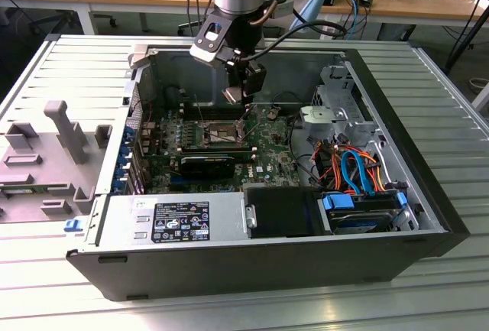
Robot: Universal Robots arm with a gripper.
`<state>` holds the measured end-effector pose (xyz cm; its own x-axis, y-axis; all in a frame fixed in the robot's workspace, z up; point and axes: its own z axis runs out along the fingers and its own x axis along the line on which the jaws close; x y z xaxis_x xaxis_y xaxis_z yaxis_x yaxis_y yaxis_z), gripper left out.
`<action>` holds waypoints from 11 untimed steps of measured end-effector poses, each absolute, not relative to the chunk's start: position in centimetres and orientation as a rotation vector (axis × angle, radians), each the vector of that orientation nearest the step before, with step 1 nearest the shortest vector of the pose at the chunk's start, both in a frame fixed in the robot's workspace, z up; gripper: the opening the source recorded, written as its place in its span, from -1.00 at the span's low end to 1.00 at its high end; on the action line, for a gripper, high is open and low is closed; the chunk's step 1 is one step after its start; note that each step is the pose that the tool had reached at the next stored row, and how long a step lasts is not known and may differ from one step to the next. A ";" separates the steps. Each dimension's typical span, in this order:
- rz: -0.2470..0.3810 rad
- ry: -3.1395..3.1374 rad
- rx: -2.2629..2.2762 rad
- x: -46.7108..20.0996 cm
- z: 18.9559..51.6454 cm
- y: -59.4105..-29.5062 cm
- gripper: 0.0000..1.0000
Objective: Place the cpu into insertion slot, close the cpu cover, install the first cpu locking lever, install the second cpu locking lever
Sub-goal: 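Place the cpu into insertion slot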
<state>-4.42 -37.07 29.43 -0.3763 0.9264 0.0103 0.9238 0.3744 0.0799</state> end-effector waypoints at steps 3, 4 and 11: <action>0.112 2.573 1.735 -4.4 29.4 -37.1 0.08; 0.112 2.573 1.735 -4.4 29.4 -37.1 0.08; 0.112 2.563 1.749 -4.4 29.4 -37.1 0.08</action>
<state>-4.42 -37.07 29.42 -0.3649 0.9310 0.0104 0.9284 0.3630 0.0800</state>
